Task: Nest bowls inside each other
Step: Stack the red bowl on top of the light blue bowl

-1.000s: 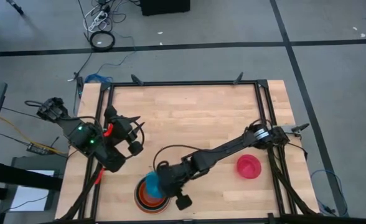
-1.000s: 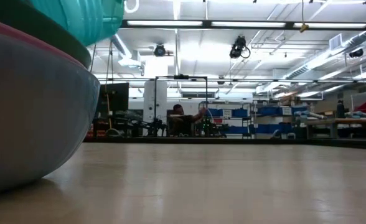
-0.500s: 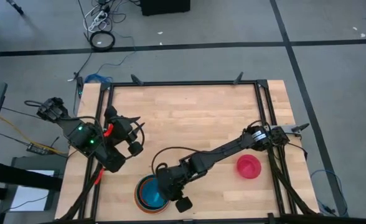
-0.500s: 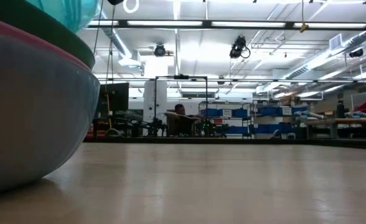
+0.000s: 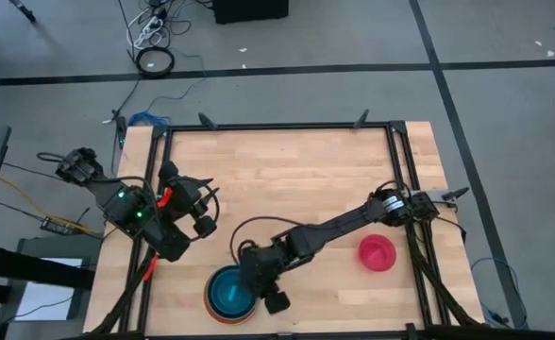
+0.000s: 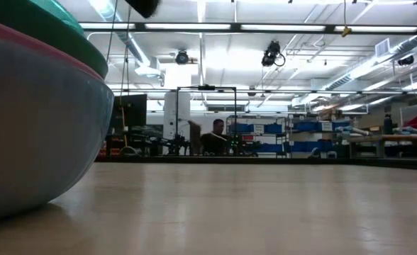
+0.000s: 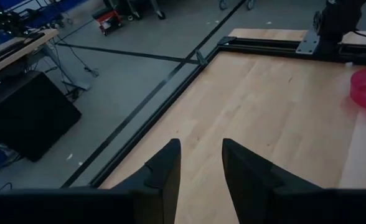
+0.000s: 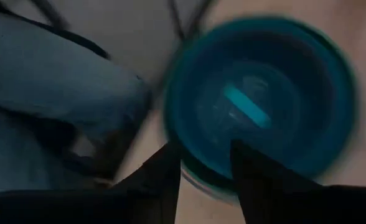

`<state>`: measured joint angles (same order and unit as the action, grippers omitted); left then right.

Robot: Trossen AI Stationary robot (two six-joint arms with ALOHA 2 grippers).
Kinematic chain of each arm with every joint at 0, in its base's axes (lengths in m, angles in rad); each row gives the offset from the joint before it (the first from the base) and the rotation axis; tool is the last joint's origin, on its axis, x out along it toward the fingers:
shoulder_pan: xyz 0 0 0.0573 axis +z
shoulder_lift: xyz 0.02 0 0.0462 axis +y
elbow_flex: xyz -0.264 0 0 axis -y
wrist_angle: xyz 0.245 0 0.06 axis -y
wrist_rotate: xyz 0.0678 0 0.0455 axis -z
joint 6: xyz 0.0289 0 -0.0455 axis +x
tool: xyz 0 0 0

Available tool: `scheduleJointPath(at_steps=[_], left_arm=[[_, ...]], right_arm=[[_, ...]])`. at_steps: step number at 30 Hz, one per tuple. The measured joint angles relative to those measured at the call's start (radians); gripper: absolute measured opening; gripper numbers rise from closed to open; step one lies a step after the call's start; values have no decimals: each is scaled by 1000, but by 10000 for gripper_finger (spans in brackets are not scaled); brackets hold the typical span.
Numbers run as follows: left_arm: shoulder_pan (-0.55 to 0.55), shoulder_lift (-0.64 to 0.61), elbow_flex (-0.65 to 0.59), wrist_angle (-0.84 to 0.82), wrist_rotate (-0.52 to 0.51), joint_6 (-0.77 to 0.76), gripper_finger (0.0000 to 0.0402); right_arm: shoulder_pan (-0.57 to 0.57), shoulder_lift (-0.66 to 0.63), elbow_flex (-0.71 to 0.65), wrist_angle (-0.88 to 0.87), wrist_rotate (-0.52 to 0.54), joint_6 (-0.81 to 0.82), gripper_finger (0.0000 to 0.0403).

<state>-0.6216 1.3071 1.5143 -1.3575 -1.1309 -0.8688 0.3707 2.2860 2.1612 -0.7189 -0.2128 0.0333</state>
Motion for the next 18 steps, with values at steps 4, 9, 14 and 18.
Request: scheduleJointPath(at_steps=[4, 9, 14, 18], left_arm=[[0, 0, 0, -2, 11, 0, 127], [-2, 0, 0, -3, 54, 0, 127], [-3, 0, 0, -3, 94, -10, 127], [-11, 0, 0, -3, 97, -26, 127]], right_arm=[[-12, -54, -2, -201, 177, -11, 126], [-25, -154, -2, -485, 382, 71, 126], [-22, -257, -1, -724, 533, 216, 124], [5, -322, -2, -862, 613, 372, 124]])
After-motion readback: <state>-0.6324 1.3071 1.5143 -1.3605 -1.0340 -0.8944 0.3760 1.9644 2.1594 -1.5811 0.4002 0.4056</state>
